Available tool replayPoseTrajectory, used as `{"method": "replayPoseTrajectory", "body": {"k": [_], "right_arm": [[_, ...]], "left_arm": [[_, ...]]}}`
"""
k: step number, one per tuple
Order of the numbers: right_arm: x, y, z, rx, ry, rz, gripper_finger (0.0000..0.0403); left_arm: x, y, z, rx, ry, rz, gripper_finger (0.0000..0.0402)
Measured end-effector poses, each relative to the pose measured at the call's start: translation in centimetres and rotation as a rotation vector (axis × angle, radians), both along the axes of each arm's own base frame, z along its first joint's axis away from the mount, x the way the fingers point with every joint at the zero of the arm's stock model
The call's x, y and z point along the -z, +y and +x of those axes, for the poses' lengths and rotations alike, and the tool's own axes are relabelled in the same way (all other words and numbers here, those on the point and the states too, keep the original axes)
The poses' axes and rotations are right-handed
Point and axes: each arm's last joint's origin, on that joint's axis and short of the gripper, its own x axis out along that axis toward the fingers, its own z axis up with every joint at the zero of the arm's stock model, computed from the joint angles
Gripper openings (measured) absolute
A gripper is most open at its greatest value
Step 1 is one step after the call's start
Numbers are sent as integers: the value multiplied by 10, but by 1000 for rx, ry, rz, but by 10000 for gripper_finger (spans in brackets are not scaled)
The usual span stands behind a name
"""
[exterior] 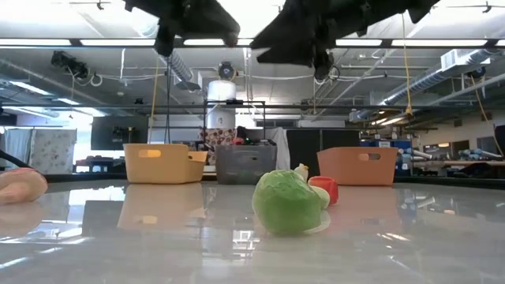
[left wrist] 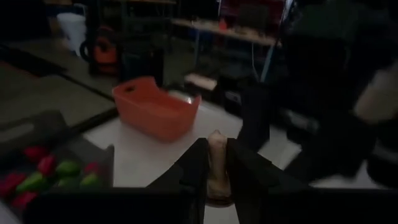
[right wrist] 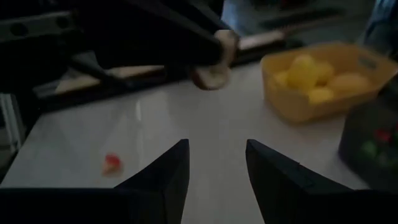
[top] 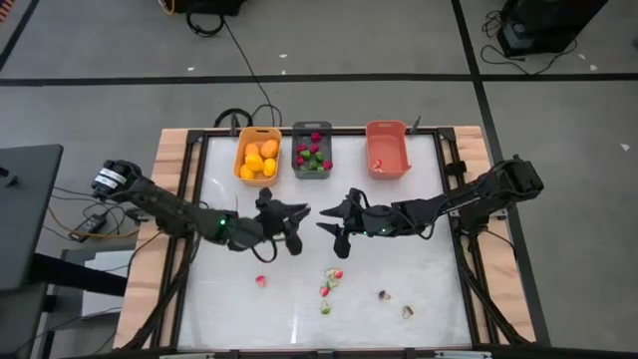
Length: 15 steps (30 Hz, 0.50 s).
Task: Sort produce into baskets
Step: Put the brown mushroom into the orange bin
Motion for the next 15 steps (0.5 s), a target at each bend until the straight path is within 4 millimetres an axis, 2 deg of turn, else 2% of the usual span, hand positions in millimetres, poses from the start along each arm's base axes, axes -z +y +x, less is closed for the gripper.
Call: {"method": "replayPoseTrajectory", "body": {"k": [7, 15], "right_arm": [[-11, 3, 2, 13, -96, -96, 172], [-17, -7, 6, -44, -137, -148, 172]], "left_arm": [[-7, 8, 4, 22, -64, -9, 62], [-8, 7, 7, 96, -68, 4, 62]]}}
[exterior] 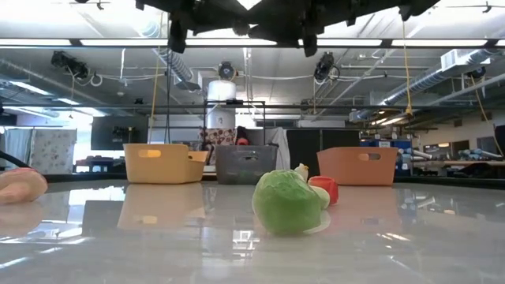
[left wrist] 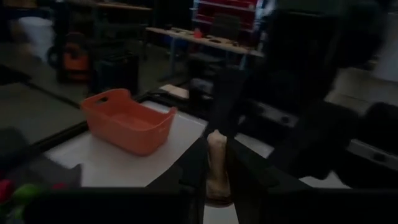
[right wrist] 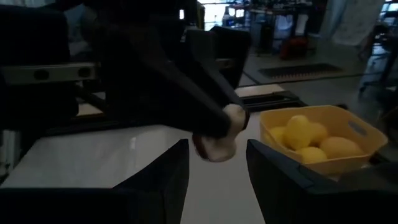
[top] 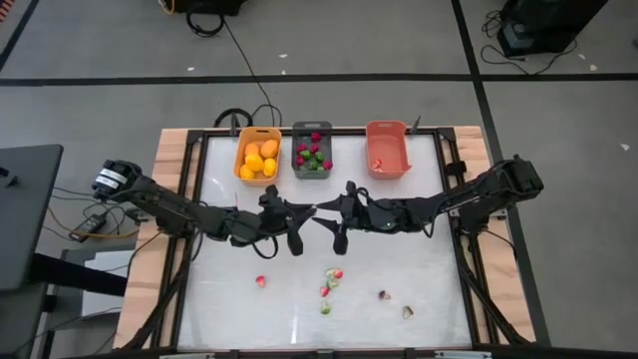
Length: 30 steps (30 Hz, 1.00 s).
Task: Sort produce into baskets
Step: Put the brown mushroom into the orange bin
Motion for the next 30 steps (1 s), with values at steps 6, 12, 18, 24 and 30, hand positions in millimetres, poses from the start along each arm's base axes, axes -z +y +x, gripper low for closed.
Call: {"method": "replayPoseTrajectory", "body": {"k": [6, 12, 18, 24, 30], "right_arm": [[0, -2, 1, -61, 2, 16, 157], [-1, -2, 1, -66, -8, 17, 77], [0, -1, 1, -67, -4, 19, 12], [14, -12, -2, 5, 142, 78, 11], [35, -30, -10, 128, 350, 128, 9]], "left_arm": [[-4, -2, 1, 54, -37, 2, 62], [-4, -2, 1, 56, -30, 4, 62], [-1, -1, 1, 57, 8, 23, 62], [4, -1, 1, 61, 77, 101, 82], [11, 1, -1, 35, 156, 114, 150]]}}
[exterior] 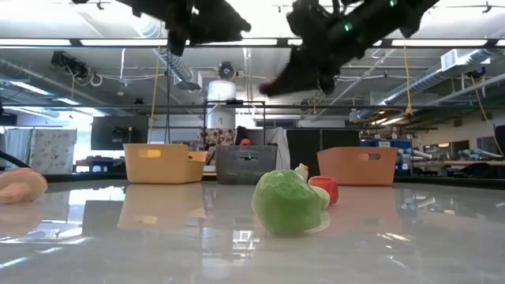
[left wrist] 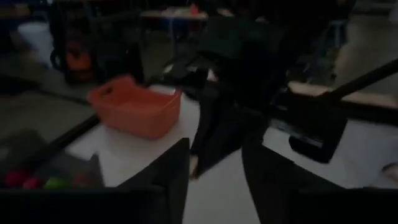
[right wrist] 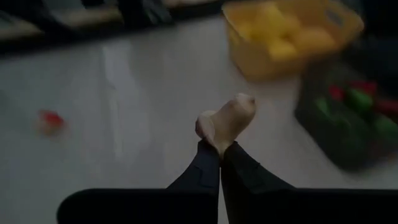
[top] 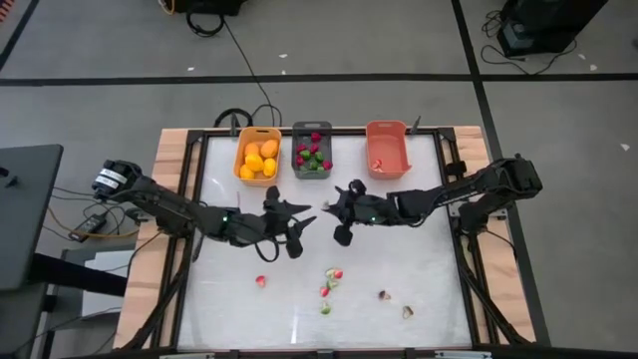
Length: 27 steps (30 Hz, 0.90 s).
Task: Sort produce into baskets
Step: Put the brown mushroom into the orange bin
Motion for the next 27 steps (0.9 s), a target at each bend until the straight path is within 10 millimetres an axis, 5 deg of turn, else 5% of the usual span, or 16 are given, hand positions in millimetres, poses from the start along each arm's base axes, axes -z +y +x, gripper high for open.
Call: {"method": "replayPoseTrajectory", "body": {"k": [6, 13, 21, 27], "right_arm": [[4, -31, -19, 183, 182, -30, 7], [-8, -76, -48, 398, 284, -56, 26], [3, -125, -77, 628, 474, -31, 26], [4, -139, -83, 644, 492, -12, 94]], "left_arm": [[21, 4, -7, -21, 203, -24, 201], [45, 2, -25, -73, 424, -115, 203], [54, -14, -38, -22, 519, -230, 202], [57, -26, -45, 137, 631, -289, 202]]}}
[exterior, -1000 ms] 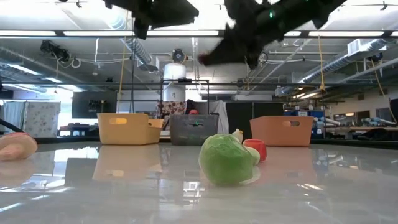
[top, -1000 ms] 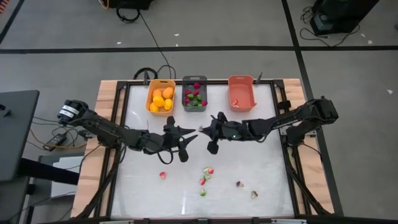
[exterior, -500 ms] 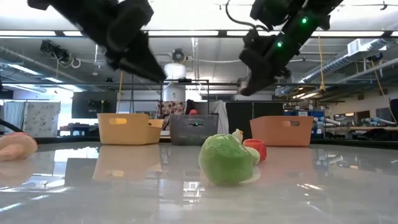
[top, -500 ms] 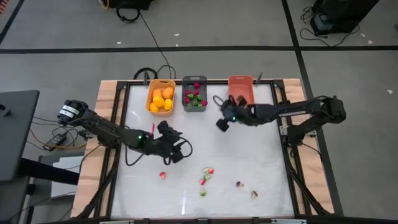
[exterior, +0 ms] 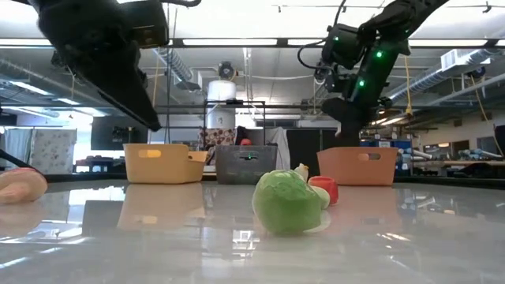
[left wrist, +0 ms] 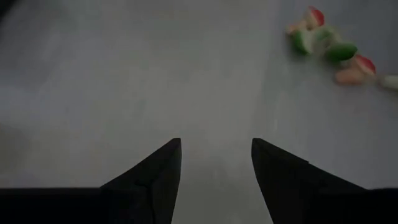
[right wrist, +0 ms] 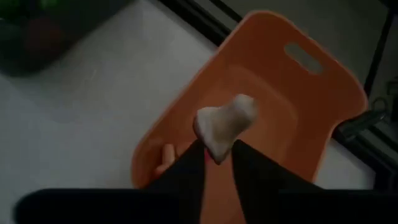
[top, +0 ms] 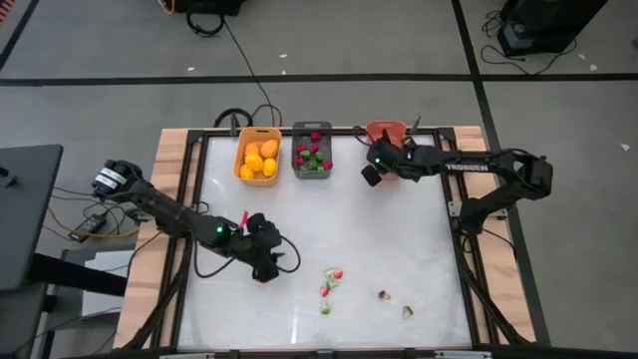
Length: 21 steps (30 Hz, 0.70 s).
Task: Sort produce into baskets
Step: Put the brown mushroom into the orange bin, then put the red mushroom into the orange bin
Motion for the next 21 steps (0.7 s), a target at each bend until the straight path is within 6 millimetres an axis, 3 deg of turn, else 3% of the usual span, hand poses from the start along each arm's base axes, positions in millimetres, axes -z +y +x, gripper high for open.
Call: {"method": "replayPoseTrajectory", "body": {"k": [5, 10, 15, 21], "right_arm": [[-1, -4, -2, 40, -42, 18, 172], [-1, 0, 1, 12, -84, 83, 218], [-2, 21, 13, -97, -147, 153, 227], [-7, 54, 30, -219, -230, 121, 224]], "left_arm": [[1, 0, -1, 12, 19, -9, 202], [3, -1, -4, 35, 69, -44, 202], [7, -8, -12, 118, 194, -188, 202], [10, -24, -25, 188, 293, -277, 202]]}}
